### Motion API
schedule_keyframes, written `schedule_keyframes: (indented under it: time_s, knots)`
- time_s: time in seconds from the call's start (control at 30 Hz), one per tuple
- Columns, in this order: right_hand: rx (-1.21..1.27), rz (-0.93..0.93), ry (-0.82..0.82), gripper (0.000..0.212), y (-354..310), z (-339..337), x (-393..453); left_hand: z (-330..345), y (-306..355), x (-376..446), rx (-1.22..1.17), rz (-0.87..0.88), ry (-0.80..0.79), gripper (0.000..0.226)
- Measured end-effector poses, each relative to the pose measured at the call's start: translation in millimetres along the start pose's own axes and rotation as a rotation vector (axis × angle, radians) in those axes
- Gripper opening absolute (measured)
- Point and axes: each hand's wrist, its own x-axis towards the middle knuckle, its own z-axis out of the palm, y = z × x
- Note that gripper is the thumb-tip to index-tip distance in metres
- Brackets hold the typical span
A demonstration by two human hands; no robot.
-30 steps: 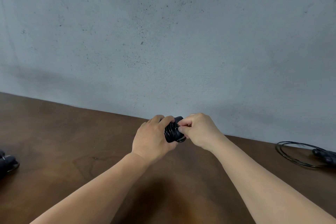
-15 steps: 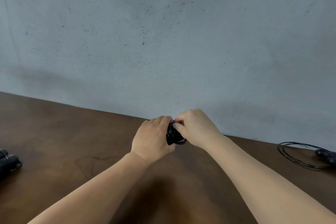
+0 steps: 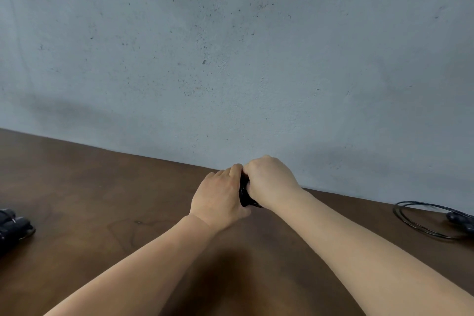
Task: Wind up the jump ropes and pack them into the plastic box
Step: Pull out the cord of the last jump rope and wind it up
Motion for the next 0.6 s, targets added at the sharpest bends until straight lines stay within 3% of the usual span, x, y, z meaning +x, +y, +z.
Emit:
schedule_keyframes:
  time_s: [0.23, 0.43, 0.6]
  knots:
    - [-0.178, -0.163, -0.061, 0.019, 5, 0, 1, 1, 0, 0, -0.043, -0.028, -0.011, 0.042]
    - [-0.029, -0.099, -0.095, 0.011, 18, -2, 0, 2, 5, 0, -0.021, 0.003, -0.022, 0.046]
    - [-0.129, -0.095, -0.138, 0.01, 14, 13, -7, 7, 13, -4, -0.007, 0.027, -0.084, 0.043]
